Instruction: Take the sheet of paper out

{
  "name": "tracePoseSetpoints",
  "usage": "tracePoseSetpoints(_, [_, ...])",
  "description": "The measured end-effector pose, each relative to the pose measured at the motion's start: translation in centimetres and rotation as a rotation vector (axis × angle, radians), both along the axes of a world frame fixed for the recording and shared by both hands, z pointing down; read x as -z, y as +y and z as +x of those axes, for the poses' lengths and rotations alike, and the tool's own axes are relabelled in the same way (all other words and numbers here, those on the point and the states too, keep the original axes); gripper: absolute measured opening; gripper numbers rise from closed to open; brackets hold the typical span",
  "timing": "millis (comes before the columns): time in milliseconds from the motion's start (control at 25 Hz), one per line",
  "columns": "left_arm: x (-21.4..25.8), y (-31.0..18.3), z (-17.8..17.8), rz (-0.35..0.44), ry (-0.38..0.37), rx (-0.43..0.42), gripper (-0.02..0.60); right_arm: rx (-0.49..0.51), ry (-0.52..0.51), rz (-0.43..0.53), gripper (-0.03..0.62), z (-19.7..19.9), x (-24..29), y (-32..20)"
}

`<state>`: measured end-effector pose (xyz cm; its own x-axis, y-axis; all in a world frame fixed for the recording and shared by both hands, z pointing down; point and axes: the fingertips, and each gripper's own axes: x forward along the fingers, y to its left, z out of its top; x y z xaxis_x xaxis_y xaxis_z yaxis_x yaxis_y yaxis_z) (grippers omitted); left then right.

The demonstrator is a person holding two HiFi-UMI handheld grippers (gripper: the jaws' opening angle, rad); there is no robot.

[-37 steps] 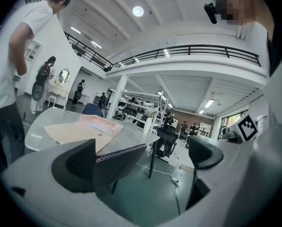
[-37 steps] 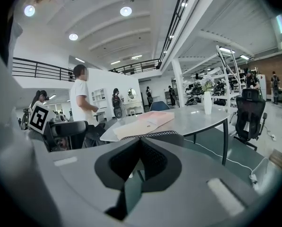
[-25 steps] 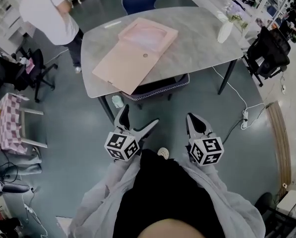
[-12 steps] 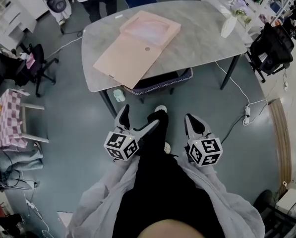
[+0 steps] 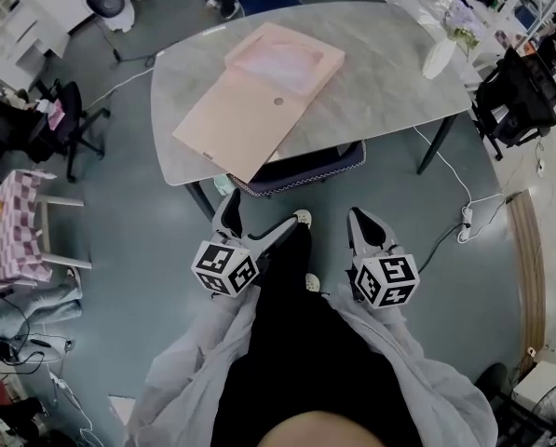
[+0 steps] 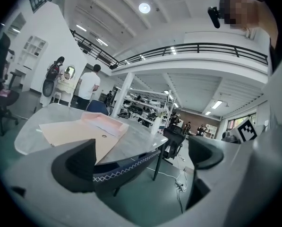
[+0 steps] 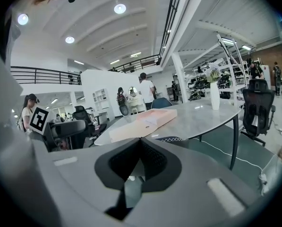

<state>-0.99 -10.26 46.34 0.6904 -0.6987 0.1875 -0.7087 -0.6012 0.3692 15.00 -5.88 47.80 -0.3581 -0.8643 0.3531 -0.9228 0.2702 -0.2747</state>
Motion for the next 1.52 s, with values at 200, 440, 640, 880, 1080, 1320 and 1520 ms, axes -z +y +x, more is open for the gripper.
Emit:
tracePoseSetpoints(200, [1.0,-5.0,0.8,0.009,-0.003,0.02,0.601,0.015,0.002,0.006,0.008,1.2,0.9,-5.3])
tracePoseSetpoints(440, [2.0,-11.5,0.7,0.022,0.002,0.036,0.601,0.022,0.016,0.031,0.008,1.8,2.5,-12.1])
tracePoseSetpoints(640, [2.5,-16.6,1.2,0.016,0.002,0.024,0.601,0.01,0.022,0.042,0.008,2.6,3.5,-16.9])
tracePoseSetpoints(880, [1.7,-21.7,1.7,-0.009,-0.004,0.003,0.601,0.002,0.021,0.042,0.008,3.1,3.8,-21.6])
tracePoseSetpoints(1080, [1.1,-25.4,2.0,-0.026,0.008,-0.004,0.601,0.001,0.029,0.027,0.008,3.3,3.6,-24.9])
tracePoseSetpoints(1320, [-0.6,-28.4,1.5,-0.108,0.073,0.0,0.601,0.016,0.048,0.0,0.008,2.6,2.8,-28.0])
tracePoseSetpoints(1520, [-1.6,-30.9,1.5,-0.217,0.248,0.011,0.588,0.021,0.056,-0.026,0.008,2.1,1.9,-29.9])
